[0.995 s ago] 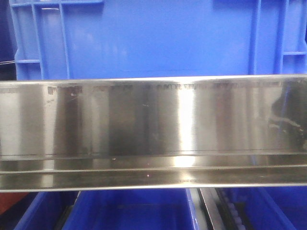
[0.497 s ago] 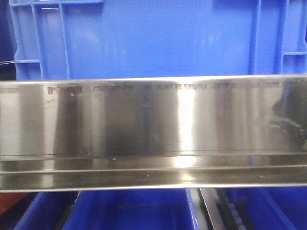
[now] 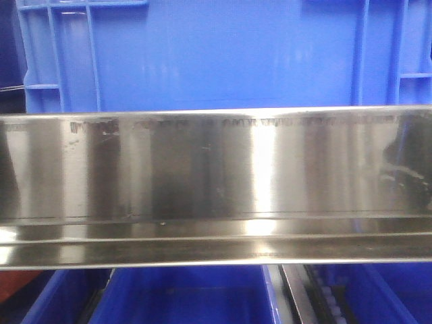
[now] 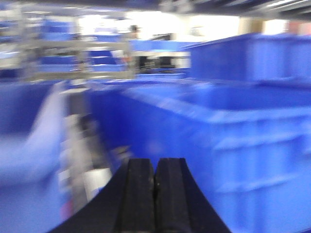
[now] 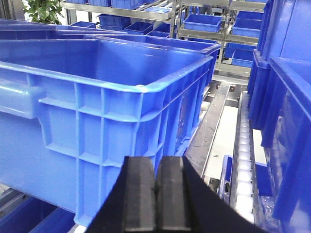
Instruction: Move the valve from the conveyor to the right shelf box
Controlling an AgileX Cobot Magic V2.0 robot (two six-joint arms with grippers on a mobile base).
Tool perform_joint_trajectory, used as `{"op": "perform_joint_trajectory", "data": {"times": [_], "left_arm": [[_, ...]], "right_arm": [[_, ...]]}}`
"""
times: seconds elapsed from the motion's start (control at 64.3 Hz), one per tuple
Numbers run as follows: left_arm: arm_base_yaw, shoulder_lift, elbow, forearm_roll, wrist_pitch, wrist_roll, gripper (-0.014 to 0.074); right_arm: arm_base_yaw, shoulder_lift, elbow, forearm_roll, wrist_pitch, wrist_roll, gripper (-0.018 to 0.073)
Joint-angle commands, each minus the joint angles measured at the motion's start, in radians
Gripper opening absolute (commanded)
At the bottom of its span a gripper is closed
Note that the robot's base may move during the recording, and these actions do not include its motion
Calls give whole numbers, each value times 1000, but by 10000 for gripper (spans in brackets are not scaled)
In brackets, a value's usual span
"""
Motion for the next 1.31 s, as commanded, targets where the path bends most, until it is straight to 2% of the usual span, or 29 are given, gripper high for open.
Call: {"op": "perform_joint_trajectory", "data": {"times": [0.0, 0.202, 0.404, 0.466, 1.29], "left_arm": [[67, -75, 73, -31, -30, -7, -111], [183, -159, 249, -44, -104, -7, -111], [231, -159, 357, -44, -257, -7, -111], [240, -159, 357, -44, -218, -7, -111], [242, -159, 357, -44, -222, -7, -111]], "right_arm": [[-4, -6, 2, -5, -14, -3, -162], [-4, -6, 2, -5, -14, -3, -162], [-4, -6, 2, -5, -16, -3, -162], [-4, -6, 2, -5, -16, -3, -162], [-4, -6, 2, -5, -21, -3, -162]]}}
